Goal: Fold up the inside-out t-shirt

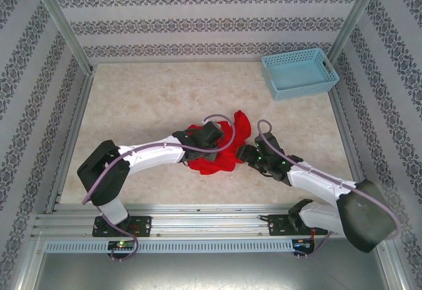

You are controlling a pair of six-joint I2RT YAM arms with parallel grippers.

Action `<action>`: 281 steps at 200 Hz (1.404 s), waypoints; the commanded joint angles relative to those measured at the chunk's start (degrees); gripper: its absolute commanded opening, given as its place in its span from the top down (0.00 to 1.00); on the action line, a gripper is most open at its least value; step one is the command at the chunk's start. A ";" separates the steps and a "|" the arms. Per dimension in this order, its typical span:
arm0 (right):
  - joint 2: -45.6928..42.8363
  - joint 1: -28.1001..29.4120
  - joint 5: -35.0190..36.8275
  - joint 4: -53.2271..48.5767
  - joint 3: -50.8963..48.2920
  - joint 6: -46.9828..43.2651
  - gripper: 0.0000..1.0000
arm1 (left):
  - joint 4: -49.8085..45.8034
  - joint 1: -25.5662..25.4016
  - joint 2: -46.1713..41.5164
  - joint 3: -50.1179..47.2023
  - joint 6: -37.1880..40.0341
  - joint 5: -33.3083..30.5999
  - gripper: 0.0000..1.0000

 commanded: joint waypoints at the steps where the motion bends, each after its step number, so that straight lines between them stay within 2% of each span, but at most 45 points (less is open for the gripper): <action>1: 2.84 0.95 -1.49 6.87 2.51 1.07 0.48 | 3.20 1.59 -4.69 -3.17 -2.91 -0.53 0.85; 28: 3.89 1.23 -0.40 5.79 3.00 1.56 0.79 | 7.04 4.94 -11.18 -10.08 -7.58 -0.41 0.96; 51: -0.03 1.21 5.84 -3.25 2.81 0.82 1.00 | 10.59 9.26 -19.21 -18.62 -13.46 -0.28 0.96; 77: -8.91 1.25 15.64 -17.84 2.27 -0.52 1.00 | 9.93 12.34 -29.99 -28.09 -19.74 -5.04 0.96; 107: -20.26 1.10 25.52 -34.91 0.72 1.90 1.00 | 4.24 14.85 -41.88 -37.29 -27.84 -9.26 0.90; 126: -25.18 0.97 27.22 -41.02 -1.23 5.23 1.00 | -0.60 16.08 -47.64 -41.16 -32.18 -10.61 0.78; 148: -27.73 0.56 29.81 -44.40 -2.46 7.78 1.00 | -6.84 18.64 -52.55 -43.60 -35.61 -10.44 0.70; 174: -28.43 -4.02 30.72 -44.97 0.67 1.43 1.00 | -13.62 23.67 -56.09 -41.38 -33.02 -9.96 0.55; 193: -27.27 -6.45 30.73 -45.38 4.64 -3.61 0.64 | -14.98 25.44 -56.81 -36.73 -26.65 -10.14 0.38; 210: -25.29 -6.59 31.97 -44.45 8.00 -7.58 0.47 | -10.52 25.47 -52.32 -30.75 -17.73 -4.77 0.32; 221: -22.97 -6.50 29.42 -41.01 9.34 -10.75 0.42 | -7.28 25.05 -46.28 -26.22 -12.44 2.21 0.29; 230: -20.14 -6.21 27.86 -39.39 10.49 -11.41 0.39 | -7.93 23.37 -40.23 -21.38 -9.65 4.51 0.26; 258: -10.68 -4.95 19.83 -30.72 11.50 -13.37 0.37 | -11.90 13.73 -24.18 -10.25 -4.51 -0.62 0.14; 281: -3.94 -3.01 15.02 -23.94 11.75 -13.54 0.37 | -12.25 9.87 -15.94 -6.15 -3.87 -1.43 0.07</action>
